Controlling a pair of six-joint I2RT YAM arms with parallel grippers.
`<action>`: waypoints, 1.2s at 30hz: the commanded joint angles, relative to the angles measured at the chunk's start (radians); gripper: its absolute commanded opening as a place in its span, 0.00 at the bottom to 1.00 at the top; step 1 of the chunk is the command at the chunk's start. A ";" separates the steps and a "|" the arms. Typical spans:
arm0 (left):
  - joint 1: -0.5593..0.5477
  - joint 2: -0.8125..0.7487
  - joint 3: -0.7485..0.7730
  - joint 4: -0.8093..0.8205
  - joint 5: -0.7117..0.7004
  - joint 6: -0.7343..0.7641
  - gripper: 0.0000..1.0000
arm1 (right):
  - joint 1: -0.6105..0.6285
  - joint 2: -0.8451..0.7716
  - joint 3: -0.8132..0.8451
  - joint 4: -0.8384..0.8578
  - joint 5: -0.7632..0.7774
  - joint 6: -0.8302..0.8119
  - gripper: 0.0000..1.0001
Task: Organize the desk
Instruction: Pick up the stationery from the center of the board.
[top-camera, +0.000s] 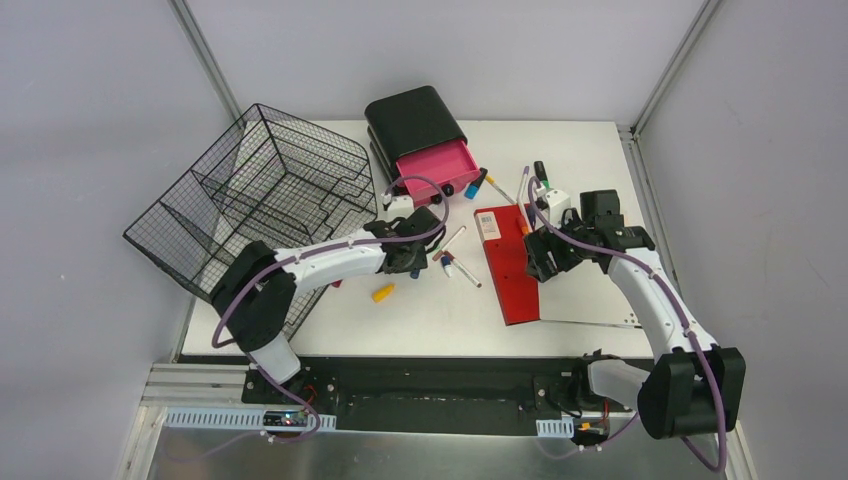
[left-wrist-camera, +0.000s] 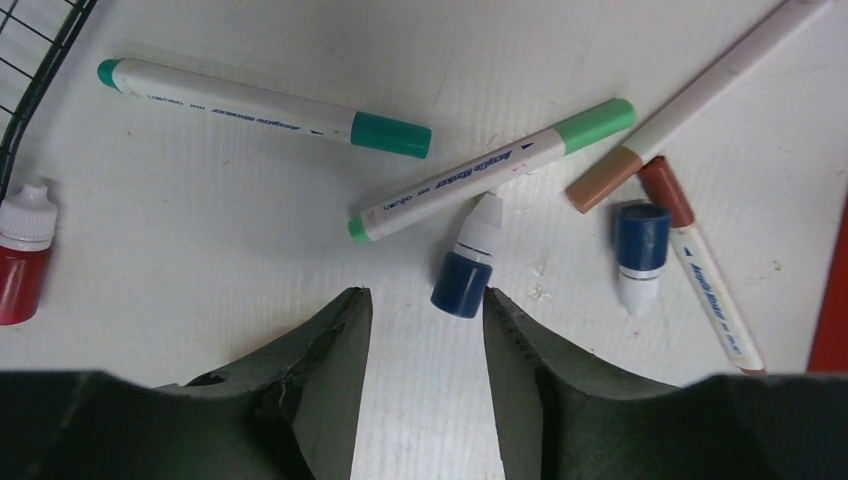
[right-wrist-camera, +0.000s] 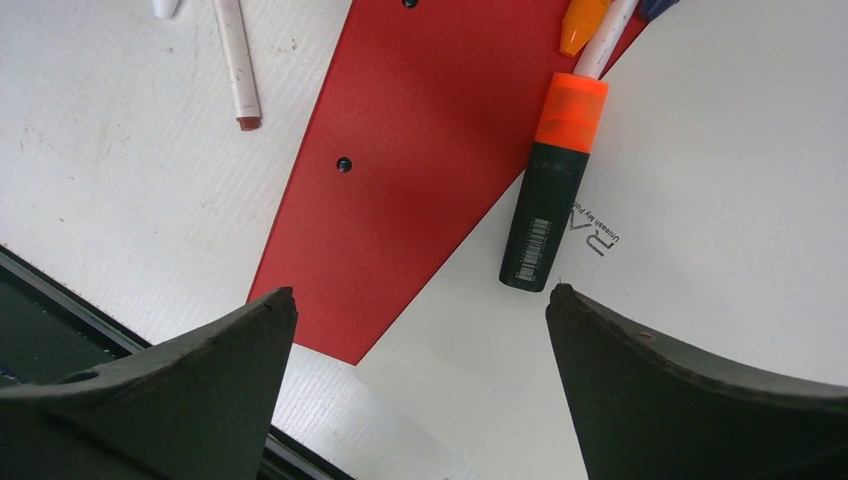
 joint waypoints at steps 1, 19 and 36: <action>-0.014 0.043 0.055 -0.016 -0.037 -0.007 0.44 | -0.003 -0.034 0.029 0.022 0.009 -0.014 1.00; -0.023 0.158 0.046 0.071 0.043 0.095 0.39 | -0.003 -0.035 0.027 0.010 -0.019 -0.022 1.00; -0.024 0.090 0.039 0.077 0.114 0.395 0.56 | -0.002 -0.034 0.029 0.006 -0.036 -0.027 1.00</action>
